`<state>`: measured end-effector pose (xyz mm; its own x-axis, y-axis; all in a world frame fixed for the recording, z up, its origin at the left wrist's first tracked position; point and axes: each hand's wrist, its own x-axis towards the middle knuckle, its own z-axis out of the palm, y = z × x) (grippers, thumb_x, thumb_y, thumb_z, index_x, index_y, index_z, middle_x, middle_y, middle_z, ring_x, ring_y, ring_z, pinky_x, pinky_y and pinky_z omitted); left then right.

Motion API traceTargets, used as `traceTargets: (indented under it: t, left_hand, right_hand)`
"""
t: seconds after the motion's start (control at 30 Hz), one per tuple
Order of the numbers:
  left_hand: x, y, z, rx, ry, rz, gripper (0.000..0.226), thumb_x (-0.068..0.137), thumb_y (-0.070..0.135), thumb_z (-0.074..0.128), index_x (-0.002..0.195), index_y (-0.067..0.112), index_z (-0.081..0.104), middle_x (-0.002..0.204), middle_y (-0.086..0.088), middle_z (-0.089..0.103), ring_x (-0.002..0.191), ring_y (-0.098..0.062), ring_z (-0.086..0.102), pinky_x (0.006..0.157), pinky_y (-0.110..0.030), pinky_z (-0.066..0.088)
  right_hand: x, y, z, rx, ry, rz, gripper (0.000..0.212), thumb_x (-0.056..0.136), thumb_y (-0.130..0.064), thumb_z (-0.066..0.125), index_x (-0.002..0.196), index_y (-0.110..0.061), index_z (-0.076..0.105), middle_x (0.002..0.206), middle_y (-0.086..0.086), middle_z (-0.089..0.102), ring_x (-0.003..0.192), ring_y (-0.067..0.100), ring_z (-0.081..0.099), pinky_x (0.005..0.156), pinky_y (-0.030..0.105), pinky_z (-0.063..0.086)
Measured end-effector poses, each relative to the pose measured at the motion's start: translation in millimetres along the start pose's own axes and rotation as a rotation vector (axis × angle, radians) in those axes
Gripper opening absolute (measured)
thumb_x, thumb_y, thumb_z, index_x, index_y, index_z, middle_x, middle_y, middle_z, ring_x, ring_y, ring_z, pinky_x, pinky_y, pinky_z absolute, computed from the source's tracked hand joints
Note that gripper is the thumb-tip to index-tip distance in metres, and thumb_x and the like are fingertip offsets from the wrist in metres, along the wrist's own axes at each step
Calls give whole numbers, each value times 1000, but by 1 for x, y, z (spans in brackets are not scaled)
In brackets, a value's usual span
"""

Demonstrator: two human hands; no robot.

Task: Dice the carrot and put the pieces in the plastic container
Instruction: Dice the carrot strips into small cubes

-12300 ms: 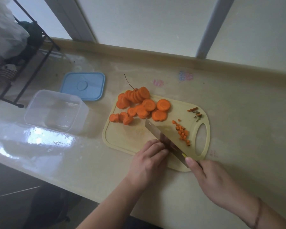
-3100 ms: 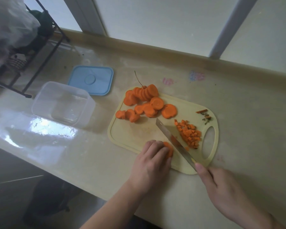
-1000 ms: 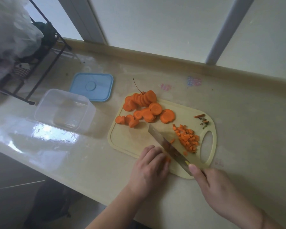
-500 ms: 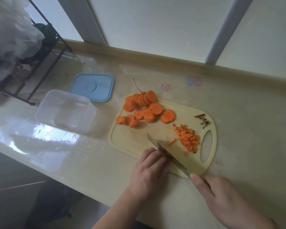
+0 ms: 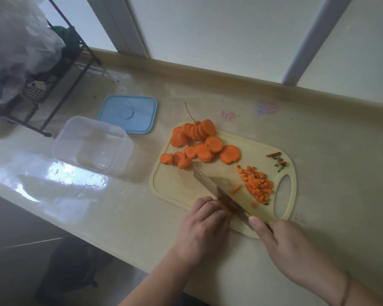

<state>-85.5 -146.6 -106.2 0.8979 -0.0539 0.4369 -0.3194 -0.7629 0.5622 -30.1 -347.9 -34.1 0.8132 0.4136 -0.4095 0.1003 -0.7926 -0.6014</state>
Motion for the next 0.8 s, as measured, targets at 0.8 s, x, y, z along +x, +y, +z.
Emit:
traceTargets:
  t: [0.8]
  left_hand:
    - [-6, -2, -1, -22, 7, 16, 9, 92, 7, 73, 98, 1, 75, 103, -12, 69, 100, -29, 64, 90, -36, 54]
  right_hand:
    - [-3, -6, 11, -69, -14, -16, 87, 78, -86, 6, 57, -11, 46, 51, 5, 51, 50, 16, 52, 56, 44, 44]
